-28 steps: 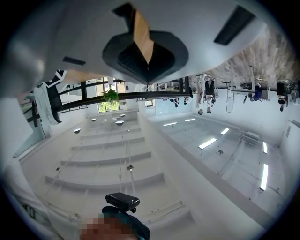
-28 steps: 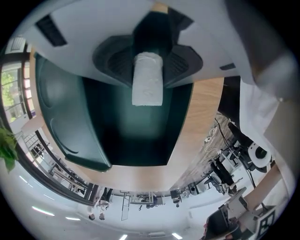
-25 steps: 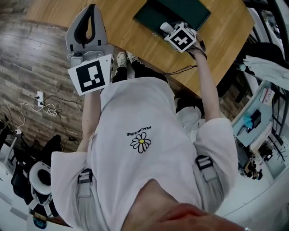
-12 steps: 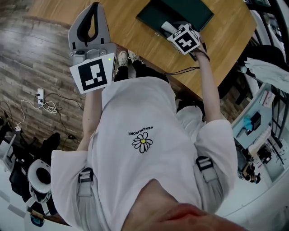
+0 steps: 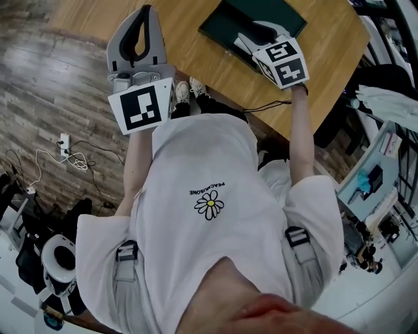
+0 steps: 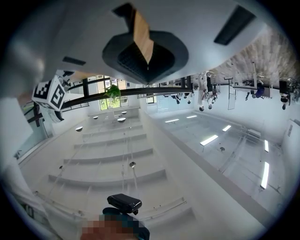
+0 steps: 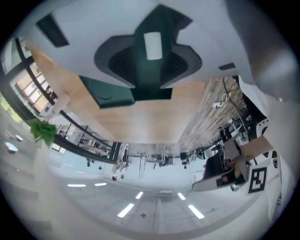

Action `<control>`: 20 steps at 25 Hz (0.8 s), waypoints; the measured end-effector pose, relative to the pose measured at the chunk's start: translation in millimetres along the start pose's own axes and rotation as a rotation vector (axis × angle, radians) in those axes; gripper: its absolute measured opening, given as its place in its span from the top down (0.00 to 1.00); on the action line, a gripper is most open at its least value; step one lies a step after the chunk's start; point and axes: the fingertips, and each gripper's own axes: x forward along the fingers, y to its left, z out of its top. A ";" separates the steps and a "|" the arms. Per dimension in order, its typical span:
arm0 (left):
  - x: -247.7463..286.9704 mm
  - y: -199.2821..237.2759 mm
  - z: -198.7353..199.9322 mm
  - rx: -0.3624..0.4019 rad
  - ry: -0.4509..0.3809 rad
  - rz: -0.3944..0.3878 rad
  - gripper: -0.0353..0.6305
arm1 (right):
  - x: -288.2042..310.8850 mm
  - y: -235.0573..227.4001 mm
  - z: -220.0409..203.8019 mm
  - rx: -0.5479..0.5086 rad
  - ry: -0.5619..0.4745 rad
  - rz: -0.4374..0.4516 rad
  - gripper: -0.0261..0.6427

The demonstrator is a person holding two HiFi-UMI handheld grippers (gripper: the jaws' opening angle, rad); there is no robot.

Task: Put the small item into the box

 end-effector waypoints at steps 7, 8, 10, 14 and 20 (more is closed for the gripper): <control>4.3 -16.1 26.7 0.001 -0.082 -0.027 0.92 | -84.0 -34.0 92.1 0.118 -0.435 -0.194 0.86; 4.7 -19.7 30.2 -0.004 -0.096 -0.029 0.92 | -94.0 -36.7 97.2 0.147 -0.483 -0.207 0.88; 4.6 -27.2 32.7 -0.014 -0.112 -0.038 0.92 | -110.4 -37.0 102.1 0.219 -0.576 -0.206 0.92; 1.1 -40.6 32.3 -0.012 -0.110 -0.073 0.92 | -133.7 -25.6 105.3 0.326 -0.726 -0.239 0.95; 5.5 -48.2 38.3 0.019 -0.125 -0.113 0.92 | -138.4 -2.6 115.6 0.314 -0.861 -0.371 0.95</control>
